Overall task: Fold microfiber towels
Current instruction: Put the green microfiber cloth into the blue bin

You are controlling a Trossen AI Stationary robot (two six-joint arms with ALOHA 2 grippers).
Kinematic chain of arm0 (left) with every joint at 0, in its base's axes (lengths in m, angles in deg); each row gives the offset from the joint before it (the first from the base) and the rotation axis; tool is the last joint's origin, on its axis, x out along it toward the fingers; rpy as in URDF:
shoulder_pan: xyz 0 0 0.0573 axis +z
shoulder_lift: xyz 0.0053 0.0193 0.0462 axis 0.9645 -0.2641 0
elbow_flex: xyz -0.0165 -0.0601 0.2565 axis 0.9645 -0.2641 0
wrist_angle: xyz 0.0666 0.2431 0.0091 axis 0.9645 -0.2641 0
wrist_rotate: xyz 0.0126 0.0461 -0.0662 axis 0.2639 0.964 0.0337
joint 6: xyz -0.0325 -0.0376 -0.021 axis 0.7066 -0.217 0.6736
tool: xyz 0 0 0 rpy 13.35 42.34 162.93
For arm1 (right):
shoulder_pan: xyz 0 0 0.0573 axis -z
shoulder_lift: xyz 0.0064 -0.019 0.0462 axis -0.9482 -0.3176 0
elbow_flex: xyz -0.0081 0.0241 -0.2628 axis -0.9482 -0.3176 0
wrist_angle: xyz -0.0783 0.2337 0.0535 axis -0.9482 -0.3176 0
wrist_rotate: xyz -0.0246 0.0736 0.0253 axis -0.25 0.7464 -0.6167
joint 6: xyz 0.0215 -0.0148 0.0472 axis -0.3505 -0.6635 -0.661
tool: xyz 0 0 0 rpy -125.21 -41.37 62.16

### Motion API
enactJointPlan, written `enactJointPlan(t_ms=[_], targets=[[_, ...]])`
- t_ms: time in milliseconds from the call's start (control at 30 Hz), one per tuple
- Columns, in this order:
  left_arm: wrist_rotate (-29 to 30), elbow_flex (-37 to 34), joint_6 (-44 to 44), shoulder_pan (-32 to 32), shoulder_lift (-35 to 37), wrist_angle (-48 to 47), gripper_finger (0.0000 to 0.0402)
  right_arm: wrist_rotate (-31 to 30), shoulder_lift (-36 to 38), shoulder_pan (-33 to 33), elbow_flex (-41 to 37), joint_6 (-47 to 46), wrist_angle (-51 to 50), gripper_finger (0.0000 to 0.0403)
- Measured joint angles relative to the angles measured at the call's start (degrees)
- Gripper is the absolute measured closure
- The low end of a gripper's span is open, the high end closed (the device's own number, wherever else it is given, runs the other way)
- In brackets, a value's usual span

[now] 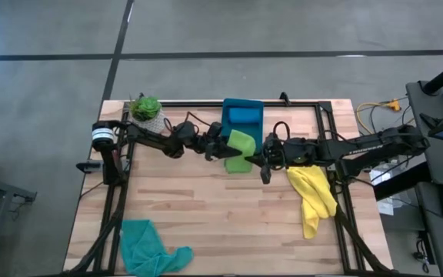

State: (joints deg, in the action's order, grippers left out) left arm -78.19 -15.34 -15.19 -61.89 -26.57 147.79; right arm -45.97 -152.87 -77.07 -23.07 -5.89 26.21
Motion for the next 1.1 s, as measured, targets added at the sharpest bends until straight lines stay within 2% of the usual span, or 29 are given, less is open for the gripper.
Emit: enactJointPlan(t_ms=[33,233,400,533,667,733,867,1100], targets=[[0.0,0.0,-0.52,0.13,0.0,-0.1,0.0385,-0.04,0.19,0.0,0.0,0.0,-0.14,0.039],[0.0,-0.02,-4.97,0.38,0.48,-0.48,0.0397,2.54,1.46,0.01,0.0,-2.0,-0.58,0.0386],[-0.53,-0.02,-14.89,0.37,4.04,-4.11,0.0399,6.73,3.08,0.02,-0.06,-8.52,-0.81,0.0338],[-0.51,0.06,-28.22,0.04,9.94,-16.32,0.04,9.18,3.37,0.0,-0.35,-13.34,-1.21,0.0272],[-0.29,1.4,-40.72,-0.6,15.89,-32.99,0.04,8.45,3.48,0.0,-0.35,-14.06,-0.52,0.0211],[0.26,1.9,-44.08,-0.74,18.01,-37.76,0.04,6.87,3.48,0.0,-0.28,-13.64,-0.51,0.0188],[0.99,1.92,-44.5,-0.73,20.16,-38.49,0.0401,5.04,3.42,0.48,-0.41,-13.9,-0.24,0.0157],[1.17,2.14,-44.68,-0.87,21.26,-38.53,0.0401,4.2,1.84,1.3,-2.14,-19.03,3.86,0.0131]])
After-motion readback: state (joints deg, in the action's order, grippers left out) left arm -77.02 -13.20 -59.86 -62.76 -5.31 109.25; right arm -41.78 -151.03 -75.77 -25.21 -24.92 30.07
